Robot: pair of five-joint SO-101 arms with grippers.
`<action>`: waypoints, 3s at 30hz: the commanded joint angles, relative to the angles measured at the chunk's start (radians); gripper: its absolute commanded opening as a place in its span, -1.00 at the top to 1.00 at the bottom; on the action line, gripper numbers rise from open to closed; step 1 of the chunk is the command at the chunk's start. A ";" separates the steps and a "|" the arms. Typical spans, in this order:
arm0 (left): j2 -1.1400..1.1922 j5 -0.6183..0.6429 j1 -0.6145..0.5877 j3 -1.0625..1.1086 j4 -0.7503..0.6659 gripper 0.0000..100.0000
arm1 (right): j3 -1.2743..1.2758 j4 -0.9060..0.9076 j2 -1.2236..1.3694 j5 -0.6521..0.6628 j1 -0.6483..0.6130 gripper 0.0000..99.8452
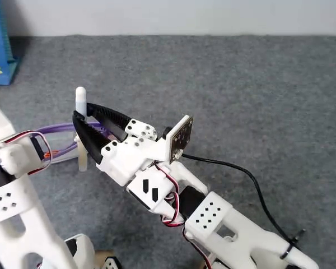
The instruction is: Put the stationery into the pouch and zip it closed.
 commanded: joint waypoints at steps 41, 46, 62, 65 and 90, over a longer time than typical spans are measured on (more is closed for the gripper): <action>0.008 -0.011 0.000 0.068 -0.064 0.98 | -0.245 -0.318 0.107 0.290 -0.021 0.99; 0.008 -0.011 0.002 0.068 -0.063 0.98 | -0.387 -0.094 0.076 -0.104 0.156 0.99; 0.012 -0.011 0.003 0.068 -0.061 0.98 | -0.694 1.185 0.357 -0.072 0.650 0.99; 0.012 -0.011 0.003 0.068 -0.061 0.98 | -0.694 1.313 0.423 0.003 0.659 0.99; 0.014 -0.011 0.003 0.070 -0.064 0.98 | -0.723 1.442 0.832 0.284 0.707 0.70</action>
